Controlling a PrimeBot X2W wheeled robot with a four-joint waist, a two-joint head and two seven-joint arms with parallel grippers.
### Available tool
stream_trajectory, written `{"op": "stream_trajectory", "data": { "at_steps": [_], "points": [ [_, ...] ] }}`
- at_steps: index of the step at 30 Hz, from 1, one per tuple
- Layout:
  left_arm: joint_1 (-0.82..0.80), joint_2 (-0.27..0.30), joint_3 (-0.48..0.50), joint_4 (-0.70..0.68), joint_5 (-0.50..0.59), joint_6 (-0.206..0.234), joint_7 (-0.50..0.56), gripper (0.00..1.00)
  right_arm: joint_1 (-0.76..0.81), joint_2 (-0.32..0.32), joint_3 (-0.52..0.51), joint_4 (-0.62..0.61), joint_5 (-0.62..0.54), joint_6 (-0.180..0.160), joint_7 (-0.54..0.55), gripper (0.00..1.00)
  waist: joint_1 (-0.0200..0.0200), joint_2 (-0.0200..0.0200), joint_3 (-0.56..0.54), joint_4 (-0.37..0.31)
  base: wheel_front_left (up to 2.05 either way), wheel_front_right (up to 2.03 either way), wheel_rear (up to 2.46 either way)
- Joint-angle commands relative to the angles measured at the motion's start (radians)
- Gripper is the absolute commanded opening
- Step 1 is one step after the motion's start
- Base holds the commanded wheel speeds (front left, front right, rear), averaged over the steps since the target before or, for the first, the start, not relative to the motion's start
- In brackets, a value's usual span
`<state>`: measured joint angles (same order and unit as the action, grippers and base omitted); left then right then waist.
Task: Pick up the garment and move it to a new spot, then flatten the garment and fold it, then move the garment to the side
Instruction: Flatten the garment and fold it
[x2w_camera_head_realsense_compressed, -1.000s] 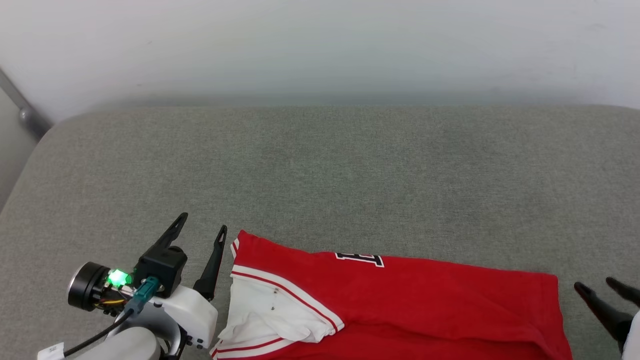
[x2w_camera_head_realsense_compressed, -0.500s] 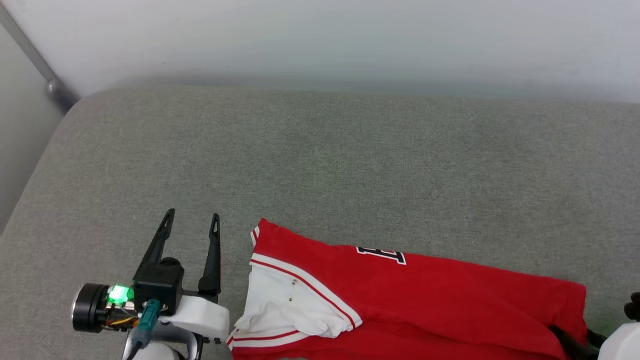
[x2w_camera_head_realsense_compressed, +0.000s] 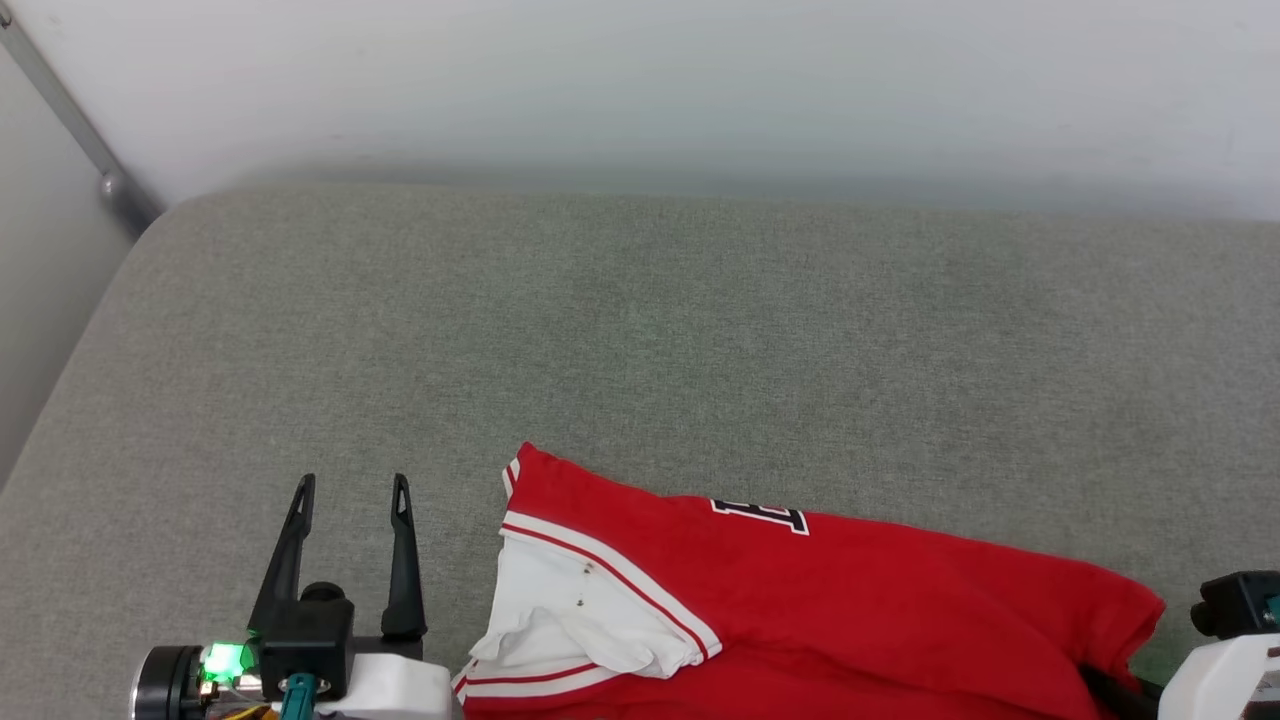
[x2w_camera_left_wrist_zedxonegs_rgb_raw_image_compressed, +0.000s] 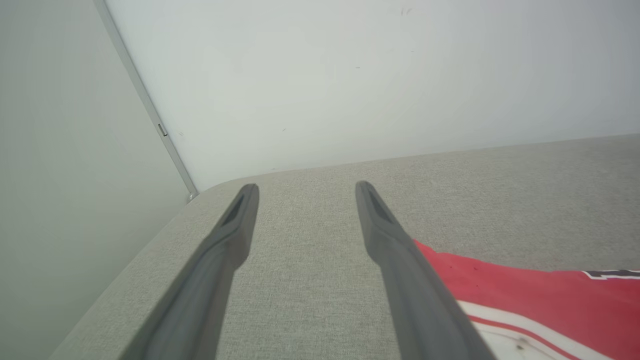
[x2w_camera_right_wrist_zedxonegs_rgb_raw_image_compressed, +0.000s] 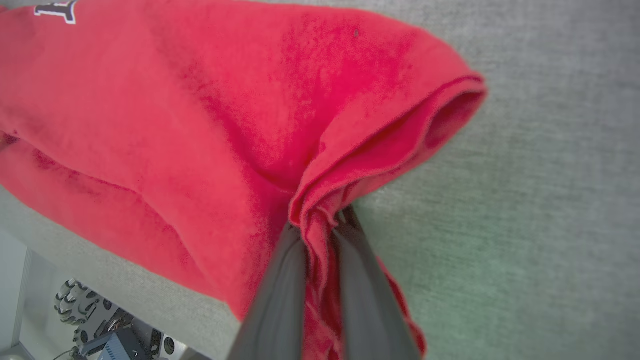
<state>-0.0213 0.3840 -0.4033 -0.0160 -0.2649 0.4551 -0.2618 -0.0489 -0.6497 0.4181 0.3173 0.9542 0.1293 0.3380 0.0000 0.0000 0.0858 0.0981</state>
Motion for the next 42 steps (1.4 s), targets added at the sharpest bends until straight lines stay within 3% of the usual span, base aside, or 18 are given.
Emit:
{"op": "stream_trajectory", "data": {
  "at_steps": [1, 9, 15, 23, 31, 36, 42],
  "points": [
    [0.014, -0.006, 0.008, -0.003, 0.009, -0.005, -0.004, 1.00, 0.000, -0.006, -0.001, -0.002, -0.003, 0.002, 0.004, 0.00, 0.0000, 0.0000, -0.007, -0.005, 0.00, 0.00, 0.00],
    [0.099, -0.069, 0.075, -0.015, 0.107, -0.062, -0.004, 1.00, 0.005, -0.101, -0.078, -0.024, 0.004, 0.001, 0.028, 0.00, 0.0000, 0.0000, -0.050, -0.026, 0.00, 0.00, 0.00],
    [0.142, -0.100, 0.111, -0.018, 0.148, -0.094, -0.004, 1.00, 0.029, -0.176, -0.147, 0.035, 0.019, 0.001, 0.067, 0.00, 0.0000, 0.0000, -0.064, -0.035, 0.00, 0.00, 0.00],
    [0.177, -0.133, 0.146, -0.015, 0.175, -0.141, -0.003, 1.00, 0.041, -0.229, -0.183, 0.047, -0.023, 0.001, 0.108, 0.00, 0.0000, 0.0000, -0.079, -0.038, 0.00, 0.00, 0.00],
    [0.198, -0.162, 0.177, -0.014, 0.194, -0.174, -0.003, 1.00, 0.071, -0.200, -0.141, -0.235, -0.064, 0.001, 0.139, 0.00, 0.0000, 0.0000, -0.083, -0.041, 0.00, 0.00, 0.00],
    [0.187, -0.182, 0.187, -0.012, 0.205, -0.192, -0.003, 1.00, 0.017, -0.153, -0.060, -0.426, -0.131, 0.001, 0.201, 0.00, 0.0000, 0.0000, -0.068, -0.039, 0.00, 0.00, 0.00],
    [0.151, -0.200, 0.193, -0.007, 0.219, -0.218, -0.003, 1.00, -0.122, -0.064, 0.091, -0.498, -0.188, 0.001, 0.249, 0.00, 0.0000, 0.0000, -0.033, -0.024, 0.00, 0.00, 0.00]
  ]
}}
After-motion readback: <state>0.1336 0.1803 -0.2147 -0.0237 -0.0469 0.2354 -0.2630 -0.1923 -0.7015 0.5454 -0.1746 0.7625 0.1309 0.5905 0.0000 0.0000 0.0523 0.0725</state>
